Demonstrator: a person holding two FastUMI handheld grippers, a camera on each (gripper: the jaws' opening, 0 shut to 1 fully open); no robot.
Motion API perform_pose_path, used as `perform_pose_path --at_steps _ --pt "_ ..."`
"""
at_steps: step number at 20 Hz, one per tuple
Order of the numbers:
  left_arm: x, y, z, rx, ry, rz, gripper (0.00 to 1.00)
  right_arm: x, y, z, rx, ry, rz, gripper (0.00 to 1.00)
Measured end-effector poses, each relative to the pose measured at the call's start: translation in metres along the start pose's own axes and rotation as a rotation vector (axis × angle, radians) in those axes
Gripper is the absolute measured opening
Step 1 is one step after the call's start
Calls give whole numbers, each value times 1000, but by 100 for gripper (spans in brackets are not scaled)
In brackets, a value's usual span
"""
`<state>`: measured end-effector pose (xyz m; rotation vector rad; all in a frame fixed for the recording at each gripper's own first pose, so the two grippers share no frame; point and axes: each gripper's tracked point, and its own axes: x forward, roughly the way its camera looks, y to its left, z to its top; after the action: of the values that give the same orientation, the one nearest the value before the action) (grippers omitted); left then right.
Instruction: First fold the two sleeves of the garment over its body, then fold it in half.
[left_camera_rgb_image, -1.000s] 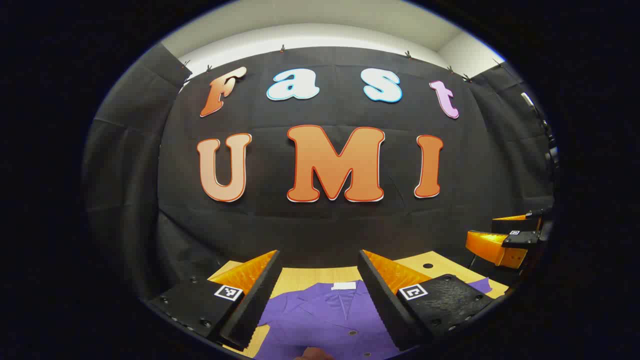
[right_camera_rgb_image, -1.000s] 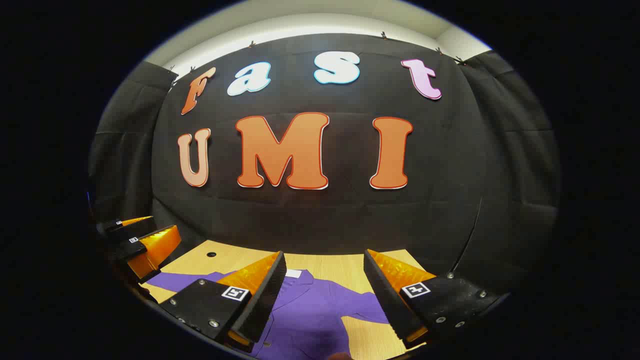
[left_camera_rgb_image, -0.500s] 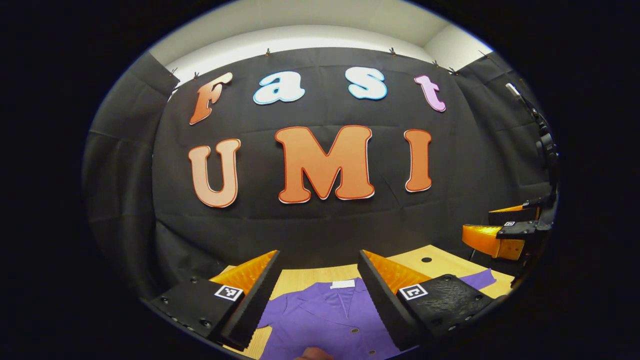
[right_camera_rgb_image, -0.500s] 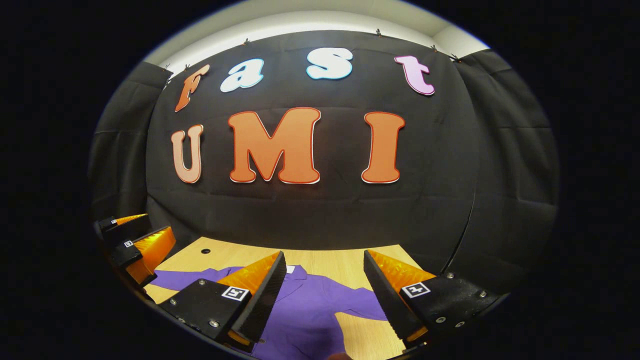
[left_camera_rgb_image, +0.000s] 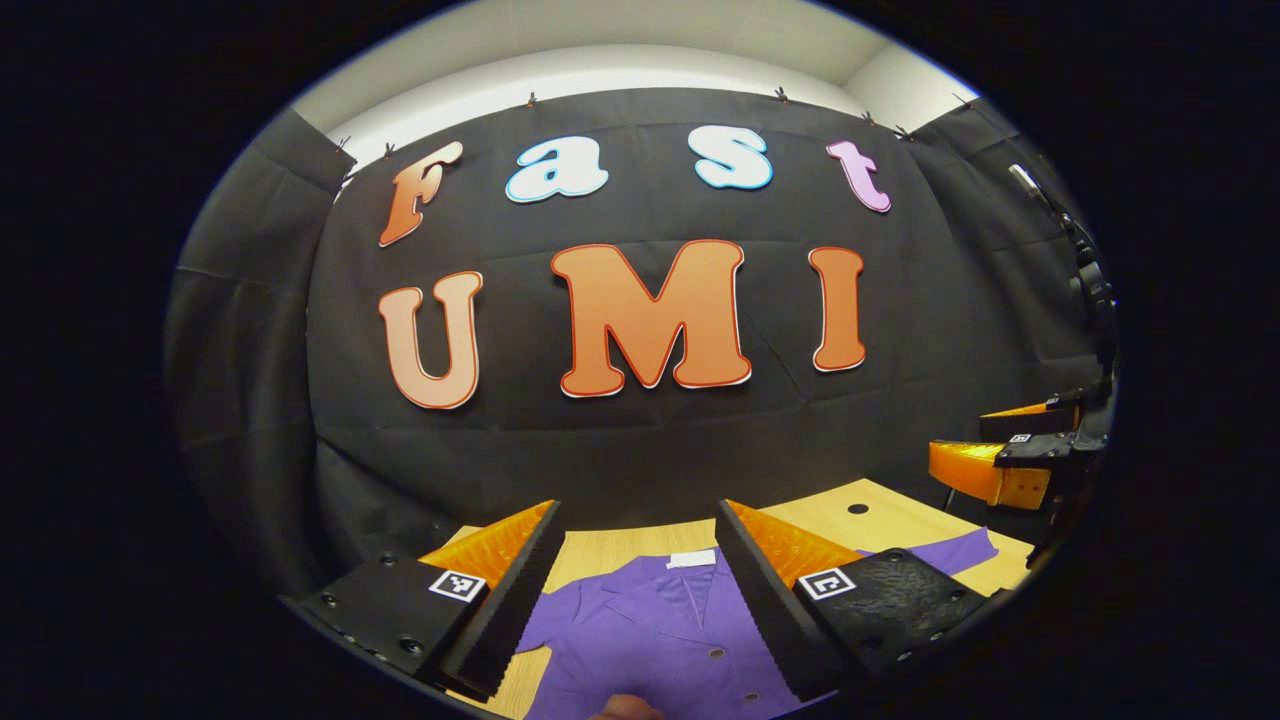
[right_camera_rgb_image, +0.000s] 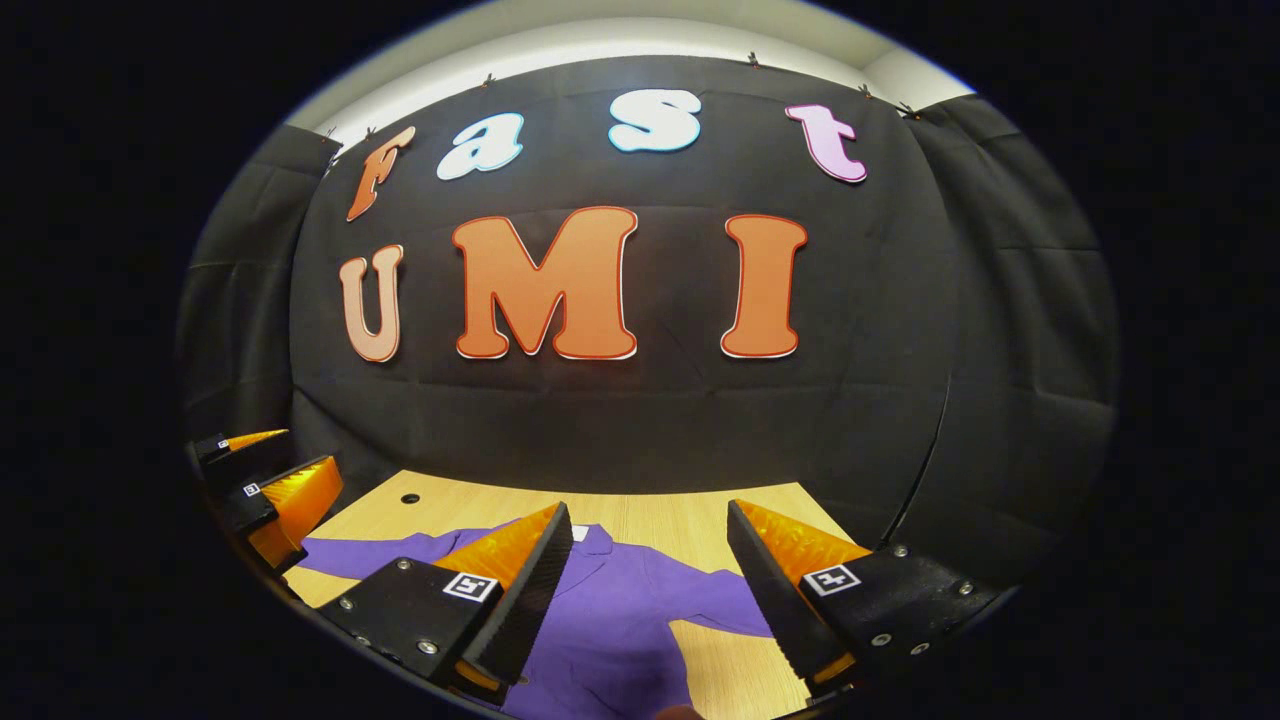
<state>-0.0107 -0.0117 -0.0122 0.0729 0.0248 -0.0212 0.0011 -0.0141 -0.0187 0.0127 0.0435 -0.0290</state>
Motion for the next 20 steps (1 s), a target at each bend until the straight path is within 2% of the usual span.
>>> perform_pose_path --at_steps 4,9,15,18,20 --pt "-5 3 0 5 3 8 99 3 -9 -8 17 25 -18 95" --pt "-11 6 5 13 -13 28 97 9 -47 -26 -5 67 -107 95" --pt "-14 4 3 19 -8 46 97 16 -117 -53 -37 144 -256 95" --pt "-16 1 -2 21 4 58 97 18 -166 -86 -63 241 -352 95" --pt "-16 1 -9 29 20 72 99 15 -190 -112 -45 317 -388 95"
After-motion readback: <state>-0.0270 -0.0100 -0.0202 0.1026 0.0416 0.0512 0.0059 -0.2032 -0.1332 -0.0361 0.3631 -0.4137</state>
